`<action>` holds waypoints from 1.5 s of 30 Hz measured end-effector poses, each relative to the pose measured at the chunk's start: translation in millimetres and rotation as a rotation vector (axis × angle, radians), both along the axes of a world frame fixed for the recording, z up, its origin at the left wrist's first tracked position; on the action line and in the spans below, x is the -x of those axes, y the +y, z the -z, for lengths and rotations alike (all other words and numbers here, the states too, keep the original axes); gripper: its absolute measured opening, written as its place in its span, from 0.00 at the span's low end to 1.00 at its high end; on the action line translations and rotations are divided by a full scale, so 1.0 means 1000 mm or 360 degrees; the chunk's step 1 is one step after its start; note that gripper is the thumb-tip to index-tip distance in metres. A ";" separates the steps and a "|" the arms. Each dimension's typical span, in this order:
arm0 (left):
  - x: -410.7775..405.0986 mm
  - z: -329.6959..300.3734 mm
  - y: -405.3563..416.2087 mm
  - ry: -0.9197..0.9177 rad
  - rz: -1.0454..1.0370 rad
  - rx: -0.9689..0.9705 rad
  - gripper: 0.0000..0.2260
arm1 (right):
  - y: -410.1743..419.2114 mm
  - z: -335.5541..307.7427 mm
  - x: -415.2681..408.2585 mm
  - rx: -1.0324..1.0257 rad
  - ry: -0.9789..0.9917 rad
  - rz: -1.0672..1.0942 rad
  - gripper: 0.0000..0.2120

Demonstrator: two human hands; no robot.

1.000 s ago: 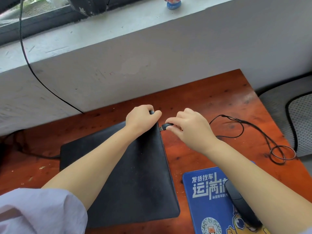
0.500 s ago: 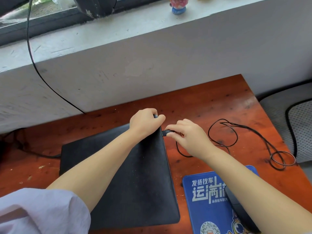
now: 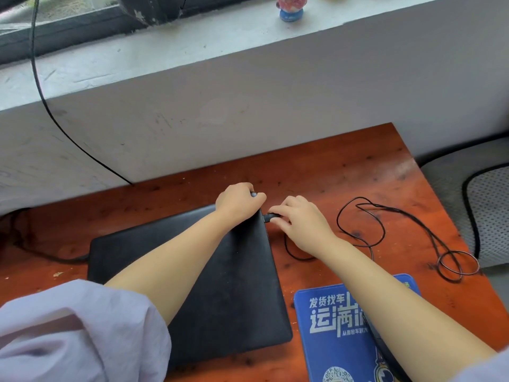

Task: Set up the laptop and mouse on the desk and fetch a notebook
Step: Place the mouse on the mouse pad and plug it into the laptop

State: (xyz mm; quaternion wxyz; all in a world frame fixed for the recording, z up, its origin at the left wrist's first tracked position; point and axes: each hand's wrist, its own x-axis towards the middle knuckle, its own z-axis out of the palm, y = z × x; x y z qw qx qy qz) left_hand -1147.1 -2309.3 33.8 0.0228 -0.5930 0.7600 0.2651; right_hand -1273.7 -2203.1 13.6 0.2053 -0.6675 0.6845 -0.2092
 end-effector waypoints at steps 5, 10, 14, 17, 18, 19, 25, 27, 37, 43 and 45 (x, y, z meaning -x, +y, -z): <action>0.001 0.017 -0.005 0.0007 -0.0040 0.0059 0.08 | -0.012 0.013 -0.002 -0.0029 0.0133 -0.0025 0.11; 0.003 0.028 -0.005 -0.0026 -0.0061 0.0120 0.10 | -0.018 0.019 -0.002 -0.0013 0.0275 -0.0077 0.12; -0.003 0.028 -0.002 -0.0007 -0.0036 0.0179 0.13 | -0.020 0.021 -0.004 -0.0037 0.0314 -0.0062 0.11; -0.021 0.018 0.001 0.0008 0.0060 0.0122 0.17 | -0.019 0.015 -0.008 -0.0079 0.0367 -0.0048 0.12; -0.030 0.014 0.003 -0.0004 0.0085 0.0113 0.18 | -0.016 0.012 -0.009 -0.0083 0.0378 -0.0042 0.13; -0.041 0.009 0.006 -0.0011 0.0093 0.0112 0.19 | -0.013 0.007 -0.010 -0.0077 0.0386 -0.0027 0.14; -0.095 -0.016 0.049 0.0074 0.0001 0.0136 0.19 | 0.036 -0.026 -0.006 -0.0035 0.0428 0.0154 0.16; -0.105 -0.019 0.070 0.0101 0.0055 0.0139 0.18 | 0.062 -0.031 -0.008 -0.0068 0.0443 0.0215 0.16; -0.078 -0.008 0.198 0.0268 0.0972 -0.0032 0.16 | 0.266 -0.014 -0.061 -0.0192 0.0411 0.0983 0.14; -0.064 0.010 0.337 0.0359 0.1603 -0.0211 0.15 | 0.436 0.008 -0.136 -0.0335 0.0245 0.1595 0.13; -0.062 0.021 0.391 0.0309 0.1857 -0.0264 0.13 | 0.493 0.016 -0.161 -0.0399 0.0183 0.1799 0.13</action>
